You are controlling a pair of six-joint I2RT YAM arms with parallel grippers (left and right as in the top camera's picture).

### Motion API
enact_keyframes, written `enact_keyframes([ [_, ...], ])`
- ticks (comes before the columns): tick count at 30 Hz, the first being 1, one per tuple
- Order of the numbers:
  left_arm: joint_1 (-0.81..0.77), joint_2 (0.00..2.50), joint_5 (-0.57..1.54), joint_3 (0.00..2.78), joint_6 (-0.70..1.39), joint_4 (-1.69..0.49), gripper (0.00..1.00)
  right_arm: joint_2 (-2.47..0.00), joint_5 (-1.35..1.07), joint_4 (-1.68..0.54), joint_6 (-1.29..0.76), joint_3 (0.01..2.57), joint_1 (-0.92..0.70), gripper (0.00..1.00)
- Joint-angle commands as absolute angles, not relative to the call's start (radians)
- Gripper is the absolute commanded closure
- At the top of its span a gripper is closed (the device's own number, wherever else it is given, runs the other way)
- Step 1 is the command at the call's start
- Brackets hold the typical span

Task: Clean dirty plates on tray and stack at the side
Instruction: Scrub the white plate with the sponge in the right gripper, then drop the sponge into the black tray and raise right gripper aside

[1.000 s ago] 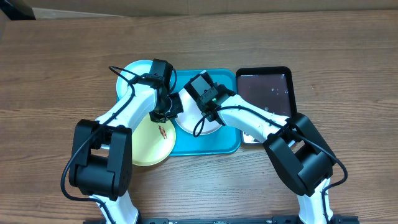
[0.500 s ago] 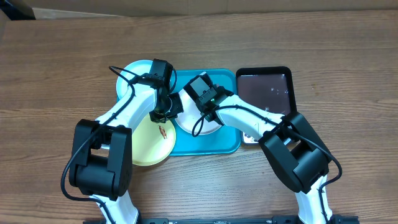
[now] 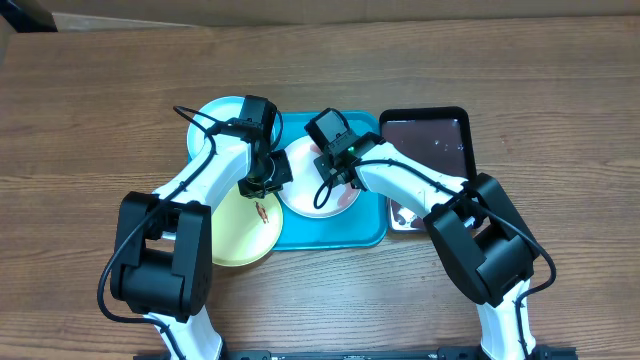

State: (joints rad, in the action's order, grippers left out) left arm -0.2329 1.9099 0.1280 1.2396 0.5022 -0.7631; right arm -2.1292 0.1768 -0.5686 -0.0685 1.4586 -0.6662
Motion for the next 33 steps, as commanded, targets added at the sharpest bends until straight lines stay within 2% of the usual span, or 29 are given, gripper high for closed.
enact_keyframes([
  [1,-0.236,1.909,0.150,1.260,0.493,-0.754,0.96,-2.202,-0.076,-0.597,-0.113,1.420,-0.698,0.96],
  [17,-0.236,1.909,0.149,1.260,0.493,-0.754,0.96,-2.193,-0.456,-0.609,-0.123,1.456,-0.676,0.96],
  [22,-0.236,1.909,0.149,1.260,0.493,-0.755,0.96,-2.137,-0.698,-0.642,-0.124,1.567,-0.554,0.96],
  [28,-0.236,1.909,0.147,1.260,0.471,-0.759,0.96,-2.055,-0.727,-0.737,-0.122,1.609,-0.418,0.96],
  [33,-0.236,1.909,0.147,1.260,0.471,-0.756,0.96,-1.996,-0.722,-0.865,-0.044,1.609,-0.319,0.96],
])
